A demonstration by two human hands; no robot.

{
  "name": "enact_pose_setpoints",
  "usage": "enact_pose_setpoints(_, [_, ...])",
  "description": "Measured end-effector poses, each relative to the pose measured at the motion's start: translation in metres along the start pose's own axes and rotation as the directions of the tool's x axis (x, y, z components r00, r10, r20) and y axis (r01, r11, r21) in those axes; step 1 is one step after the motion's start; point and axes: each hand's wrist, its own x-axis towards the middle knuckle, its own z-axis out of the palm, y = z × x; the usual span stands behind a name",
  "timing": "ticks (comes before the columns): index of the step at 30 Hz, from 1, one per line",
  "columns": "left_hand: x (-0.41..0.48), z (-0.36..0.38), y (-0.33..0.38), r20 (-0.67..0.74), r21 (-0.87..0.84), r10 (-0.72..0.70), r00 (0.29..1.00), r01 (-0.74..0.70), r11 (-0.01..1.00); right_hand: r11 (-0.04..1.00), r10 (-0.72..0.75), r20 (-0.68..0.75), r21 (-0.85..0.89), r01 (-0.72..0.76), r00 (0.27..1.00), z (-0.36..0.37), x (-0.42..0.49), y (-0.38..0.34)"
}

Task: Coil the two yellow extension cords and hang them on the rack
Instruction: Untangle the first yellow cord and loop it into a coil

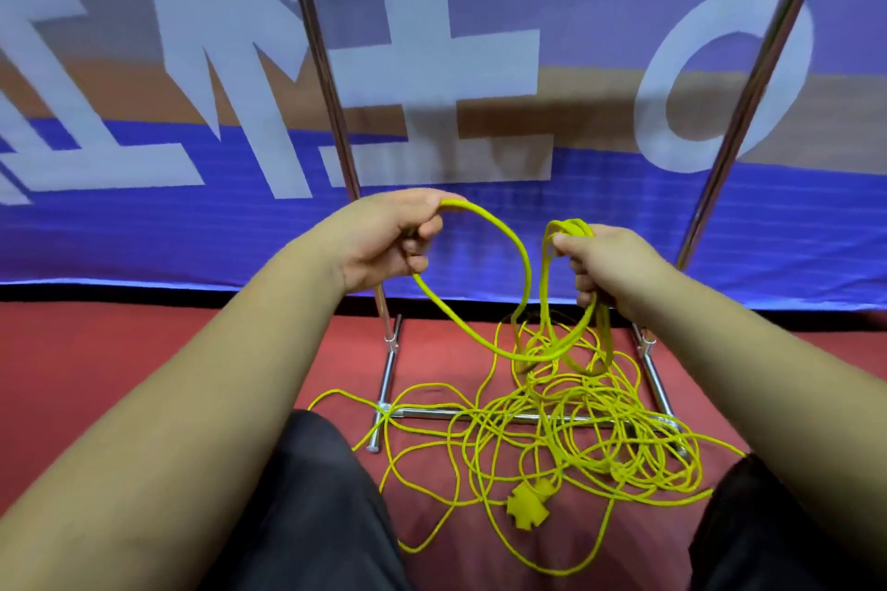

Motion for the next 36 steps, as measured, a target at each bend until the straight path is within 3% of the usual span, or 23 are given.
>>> enact_pose_setpoints(3, [-0.011,0.007,0.017,0.116,-0.203,0.207,0.971,-0.181,0.962,0.983,0.067,0.121,-0.178,-0.045,0.990,0.002,-0.001,-0.021])
enact_pose_setpoints(6, [-0.002,0.018,0.029,0.054,-0.224,0.282,0.958,-0.264,0.938,0.984,0.089,0.251,-0.170,-0.047,0.964,0.008,-0.009,-0.053])
enact_pose_setpoints(11, [0.037,0.018,0.011,-0.229,0.053,0.259,0.938,-0.254,0.966,0.986,0.073,0.321,0.121,-0.117,0.944,0.008,-0.031,-0.060])
enact_pose_setpoints(16, [0.054,0.020,-0.013,-0.181,0.291,0.199,0.963,-0.141,0.946,0.951,0.036,0.292,0.284,-0.122,0.956,-0.002,-0.036,-0.048])
enact_pose_setpoints(20, [0.059,0.038,-0.003,-0.160,0.531,0.169,0.973,-0.059,0.845,0.912,0.027,0.273,0.388,-0.136,0.962,-0.012,-0.034,-0.053])
enact_pose_setpoints(24, [0.061,0.059,0.017,-0.112,0.571,0.115,0.987,-0.031,0.821,0.934,0.002,0.275,0.343,-0.099,0.961,-0.033,-0.037,-0.060])
enact_pose_setpoints(27, [0.060,0.070,0.017,0.014,0.763,0.274,0.962,-0.187,0.619,0.937,-0.006,0.286,0.336,-0.095,0.958,-0.042,-0.037,-0.064])
enact_pose_setpoints(29, [0.057,0.078,0.010,0.095,0.844,0.441,0.892,-0.307,0.439,0.952,-0.016,0.300,0.296,-0.077,0.954,-0.039,-0.034,-0.066])
enact_pose_setpoints(31, [0.055,0.081,0.004,0.133,0.857,0.544,0.828,-0.372,0.357,0.967,-0.027,0.322,0.247,-0.056,0.946,-0.033,-0.032,-0.064])
enact_pose_setpoints(33, [0.057,0.077,-0.001,0.081,0.841,0.576,0.813,-0.366,0.398,0.973,-0.020,0.333,0.222,-0.058,0.943,-0.028,-0.030,-0.063])
enact_pose_setpoints(36, [0.063,0.059,-0.008,-0.108,0.742,0.522,0.846,-0.281,0.609,0.970,0.015,0.348,0.221,-0.098,0.937,-0.020,-0.026,-0.065])
